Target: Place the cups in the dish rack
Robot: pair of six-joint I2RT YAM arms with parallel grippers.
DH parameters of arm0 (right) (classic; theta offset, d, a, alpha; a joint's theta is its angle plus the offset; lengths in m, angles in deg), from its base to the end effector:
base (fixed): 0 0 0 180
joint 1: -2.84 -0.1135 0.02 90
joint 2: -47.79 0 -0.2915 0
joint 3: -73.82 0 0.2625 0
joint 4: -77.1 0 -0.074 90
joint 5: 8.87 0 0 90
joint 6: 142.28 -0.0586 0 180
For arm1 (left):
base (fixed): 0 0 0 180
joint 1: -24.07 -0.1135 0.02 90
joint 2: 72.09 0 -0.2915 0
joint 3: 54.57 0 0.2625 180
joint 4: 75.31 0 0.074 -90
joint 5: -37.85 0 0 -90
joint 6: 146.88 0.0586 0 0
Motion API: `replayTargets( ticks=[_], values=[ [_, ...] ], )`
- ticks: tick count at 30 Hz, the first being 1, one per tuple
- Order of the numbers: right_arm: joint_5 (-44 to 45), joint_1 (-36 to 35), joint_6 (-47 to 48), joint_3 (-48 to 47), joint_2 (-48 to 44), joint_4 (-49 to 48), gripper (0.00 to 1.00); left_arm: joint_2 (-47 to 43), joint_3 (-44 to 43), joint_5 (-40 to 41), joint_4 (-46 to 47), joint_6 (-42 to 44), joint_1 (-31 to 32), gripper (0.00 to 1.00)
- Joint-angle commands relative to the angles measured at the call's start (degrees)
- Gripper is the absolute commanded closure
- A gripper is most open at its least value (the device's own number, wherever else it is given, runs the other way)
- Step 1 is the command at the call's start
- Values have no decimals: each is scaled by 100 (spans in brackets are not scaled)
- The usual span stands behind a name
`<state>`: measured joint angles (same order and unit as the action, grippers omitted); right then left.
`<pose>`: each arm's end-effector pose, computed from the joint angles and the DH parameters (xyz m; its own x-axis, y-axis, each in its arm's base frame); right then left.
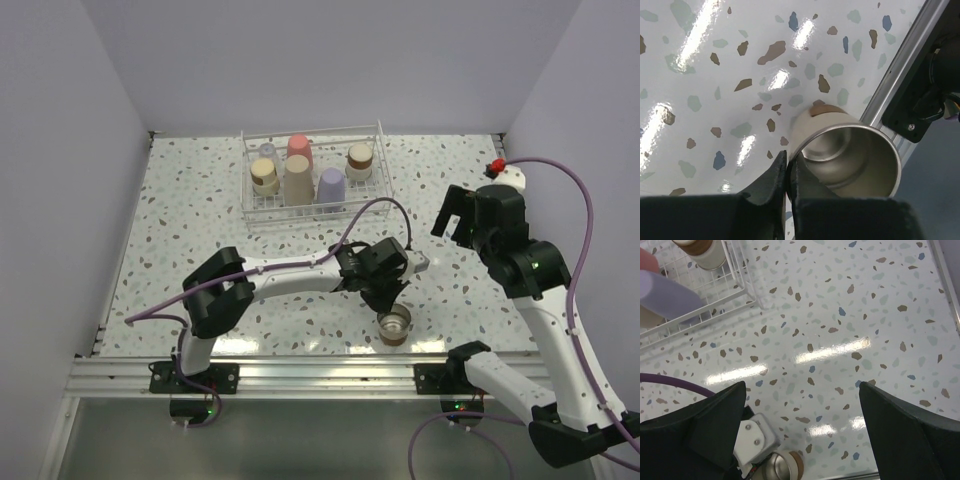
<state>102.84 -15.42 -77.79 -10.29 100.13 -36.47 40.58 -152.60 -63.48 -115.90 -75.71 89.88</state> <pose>0.1689 0.0329 0.4094 -0.4883 0.2602 -0.8330 0.2306 0.9591 0.1644 0.1785 -0.4255 0.2081 -0.6221 0.6125 -0.4877 0.7814 0.5254 -0.3368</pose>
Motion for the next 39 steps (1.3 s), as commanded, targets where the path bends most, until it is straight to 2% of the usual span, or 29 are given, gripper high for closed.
replayTargets(
  ticks=[1, 7, 10, 14, 19, 22, 26, 27, 32, 35, 38, 39],
  values=[
    [-9, 7, -32, -65, -13, -65, 2, -34, -246, 157, 127, 2, 38, 100],
    [-123, -2, -23, -460, 127, -65, 2, -323, -53, 465, -22, 125, -67, 100],
    [-167, 7, -50, -715, 250, -48, 2, -709, 298, 448, 83, 73, -322, 100],
    [-325, -2, -15, -1197, 461, -91, 2, -1333, 816, 360, 303, -15, -953, 100],
    [-334, -2, 100, -1804, 953, -241, 2, -2195, 914, 369, 399, 20, -1578, 100],
    [-860, -2, -58, -2139, 1234, -381, 2, -2731, 1002, -103, 828, -164, -2105, 100],
    [-2178, 7, -348, -2411, 1647, -627, 2, -3311, 1090, -676, 1462, -603, -2895, 100],
    [-2902, 16, -418, -2446, 1735, -732, 2, -3512, 1116, -799, 1620, -709, -3028, 100],
    [-4279, 7, -1077, -2465, 2202, -1242, 2, -3918, 1458, -2011, 2972, -1638, -4179, 100],
    [-5061, 7, -1560, -2194, 2237, -1970, 2, -3997, 1914, -2723, 3991, -2428, -4793, 100],
    [-5921, 7, -2473, -1519, 2185, -3366, 2, -4068, 2520, -3383, 5406, -3403, -5172, 100],
    [-6090, -2, -2771, -1324, 2176, -4188, 2, -4077, 2662, -3558, 5749, -3652, -5226, 100]
  ],
)
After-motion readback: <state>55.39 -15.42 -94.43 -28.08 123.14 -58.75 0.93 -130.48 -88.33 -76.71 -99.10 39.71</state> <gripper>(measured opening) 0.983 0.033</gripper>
